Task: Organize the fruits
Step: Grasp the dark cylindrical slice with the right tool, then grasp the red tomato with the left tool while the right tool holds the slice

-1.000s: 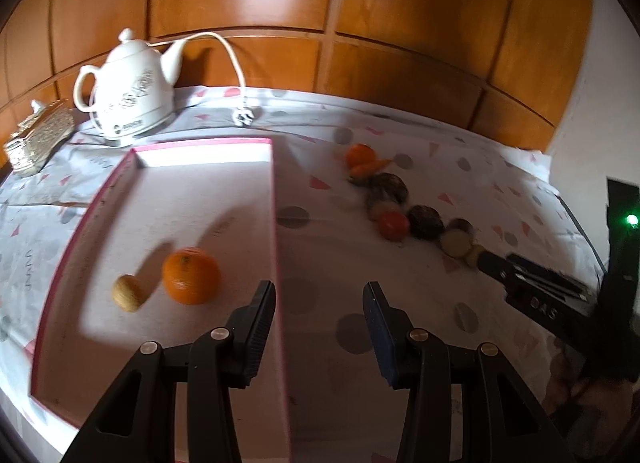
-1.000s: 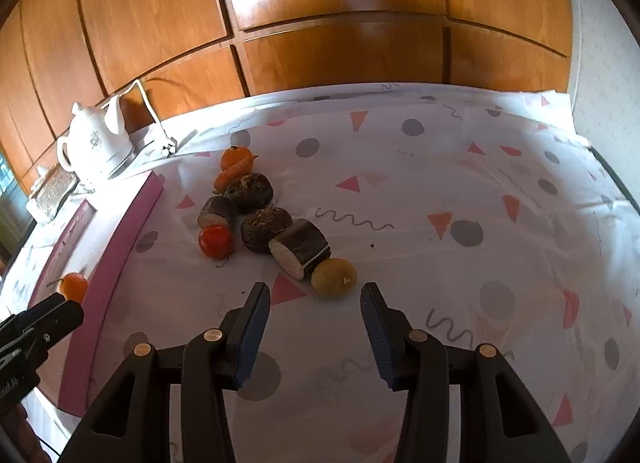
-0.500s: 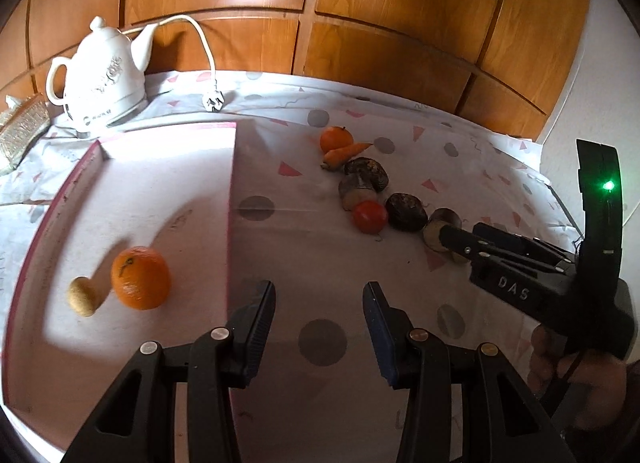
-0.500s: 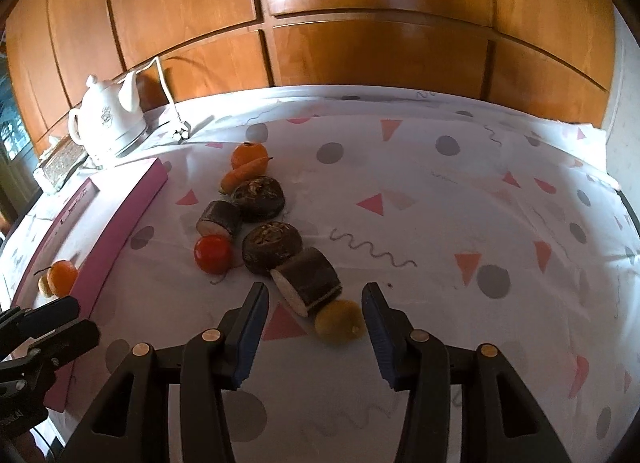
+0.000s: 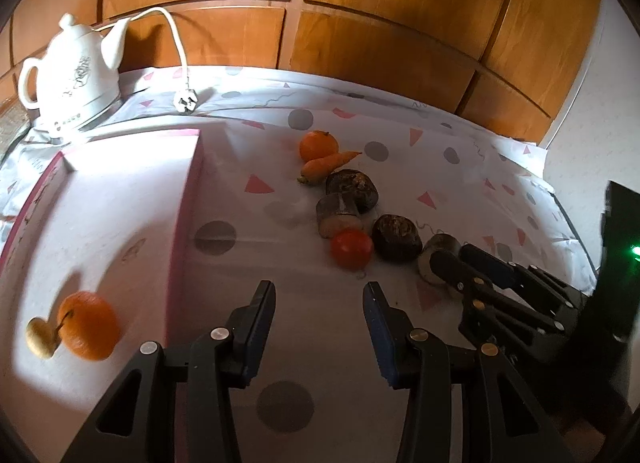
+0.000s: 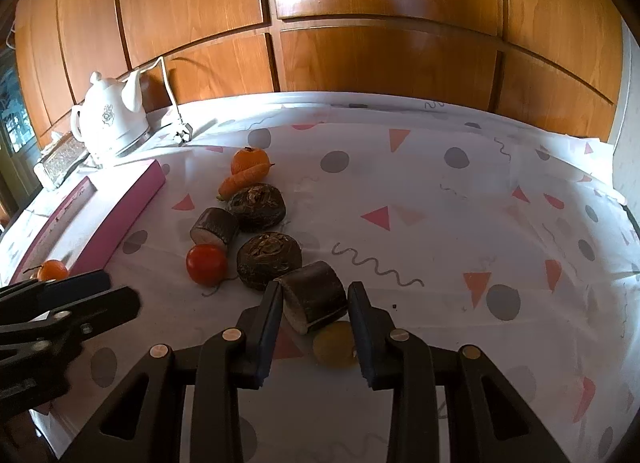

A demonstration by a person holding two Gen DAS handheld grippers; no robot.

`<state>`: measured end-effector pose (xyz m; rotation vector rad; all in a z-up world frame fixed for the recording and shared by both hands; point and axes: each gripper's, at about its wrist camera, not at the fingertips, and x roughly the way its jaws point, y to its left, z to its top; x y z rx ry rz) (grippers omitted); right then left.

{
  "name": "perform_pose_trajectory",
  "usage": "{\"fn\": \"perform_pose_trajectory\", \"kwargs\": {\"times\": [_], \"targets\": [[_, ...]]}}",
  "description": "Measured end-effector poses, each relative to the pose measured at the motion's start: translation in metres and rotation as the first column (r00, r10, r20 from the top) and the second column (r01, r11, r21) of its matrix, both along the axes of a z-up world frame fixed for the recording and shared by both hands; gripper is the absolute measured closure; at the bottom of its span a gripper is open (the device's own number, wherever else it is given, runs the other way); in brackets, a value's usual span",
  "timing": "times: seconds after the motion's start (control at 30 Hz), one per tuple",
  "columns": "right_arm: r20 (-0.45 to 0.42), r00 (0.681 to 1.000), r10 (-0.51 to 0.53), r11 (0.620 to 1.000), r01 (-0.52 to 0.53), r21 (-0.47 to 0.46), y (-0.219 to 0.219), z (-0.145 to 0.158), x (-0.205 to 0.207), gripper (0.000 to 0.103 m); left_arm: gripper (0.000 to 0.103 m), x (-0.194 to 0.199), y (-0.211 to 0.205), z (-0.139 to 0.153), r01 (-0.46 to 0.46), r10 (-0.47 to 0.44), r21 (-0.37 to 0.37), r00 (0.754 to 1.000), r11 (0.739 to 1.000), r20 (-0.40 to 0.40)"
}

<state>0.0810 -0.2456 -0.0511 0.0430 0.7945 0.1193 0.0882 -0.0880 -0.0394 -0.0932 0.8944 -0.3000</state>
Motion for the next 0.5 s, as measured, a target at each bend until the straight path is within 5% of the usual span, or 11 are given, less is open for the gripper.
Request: {"fn": "perform_pose_trajectory", "kwargs": {"times": [0.5], "targets": [[0.017, 1.0, -0.016, 1.0, 0.016, 0.013, -0.001, -0.001, -0.003, 0.069, 0.062, 0.036, -0.024, -0.019, -0.002, 0.001, -0.026, 0.999, 1.0, -0.044]]}}
